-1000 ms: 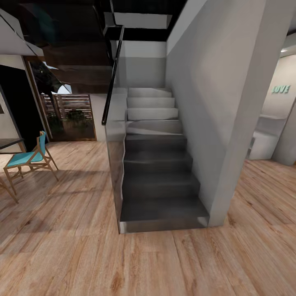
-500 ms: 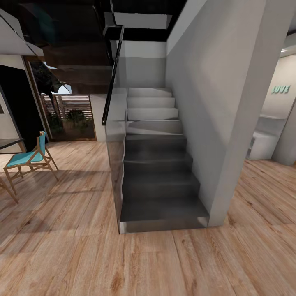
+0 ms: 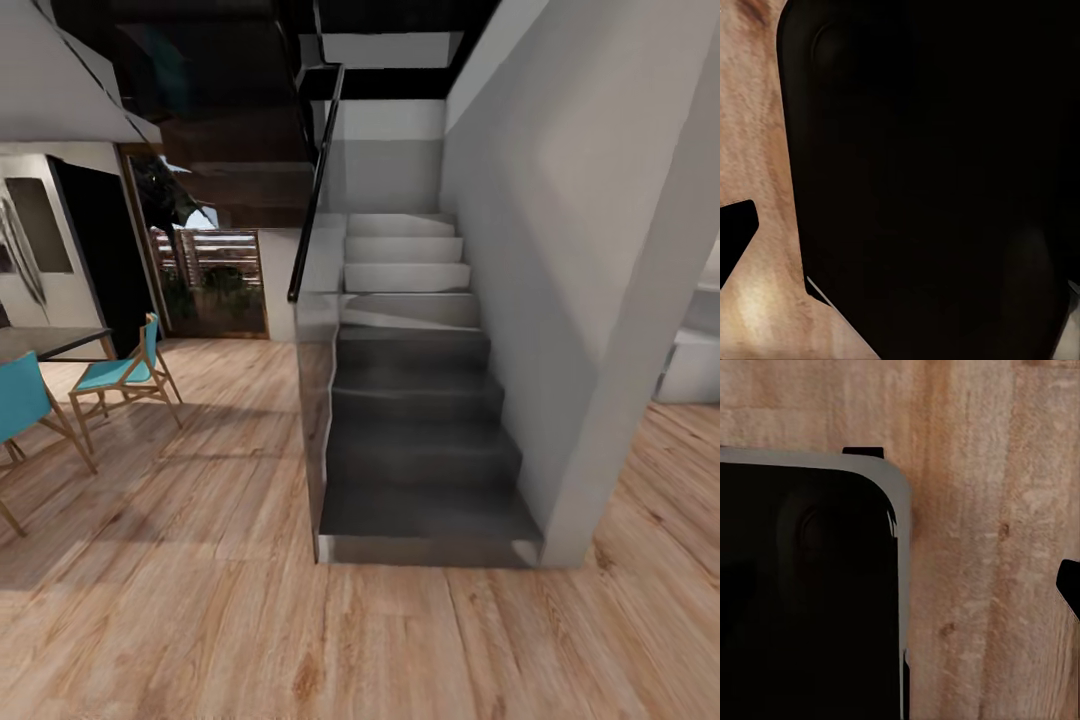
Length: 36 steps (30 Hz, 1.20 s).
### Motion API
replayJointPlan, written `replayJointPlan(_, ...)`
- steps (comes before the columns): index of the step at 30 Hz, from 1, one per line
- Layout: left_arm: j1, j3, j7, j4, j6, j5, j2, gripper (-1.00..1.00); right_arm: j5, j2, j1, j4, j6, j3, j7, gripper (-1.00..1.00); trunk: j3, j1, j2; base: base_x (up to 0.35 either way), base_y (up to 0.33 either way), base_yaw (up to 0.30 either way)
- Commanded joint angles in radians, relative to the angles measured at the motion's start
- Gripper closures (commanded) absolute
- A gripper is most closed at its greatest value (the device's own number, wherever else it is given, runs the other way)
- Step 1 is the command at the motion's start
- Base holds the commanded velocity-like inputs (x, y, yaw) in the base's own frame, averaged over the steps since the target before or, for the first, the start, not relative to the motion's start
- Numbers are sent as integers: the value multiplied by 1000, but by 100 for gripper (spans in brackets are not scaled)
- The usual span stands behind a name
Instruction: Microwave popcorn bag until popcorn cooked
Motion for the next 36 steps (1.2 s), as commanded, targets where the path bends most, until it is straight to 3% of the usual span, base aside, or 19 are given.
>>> replayJointPlan(1, 0, 1, -1, -2, 0, 0, 0, -100, 0, 0, 1, -2, -1, -1, 0, -100, -1, 0, 0, 0, 0, 260)
replayJointPlan(21, 0, 1, -1, -2, 0, 0, 0, -100, -1, 0, 1, -2, -2, 0, -4, -100, -1, 0, 0, 0, 0, 261)
replayJointPlan(28, 0, 0, -1, -2, 0, 0, 0, -100, -1, 0, 1, -2, -13, 0, -65, -100, -1, 0, 0, 0, 0, 261)
replayJointPlan(36, 0, 1, -1, -2, 0, 0, 0, -100, -1, 0, 1, -2, -46, 0, -71, -100, -1, 0, 0, 0, 0, 260)
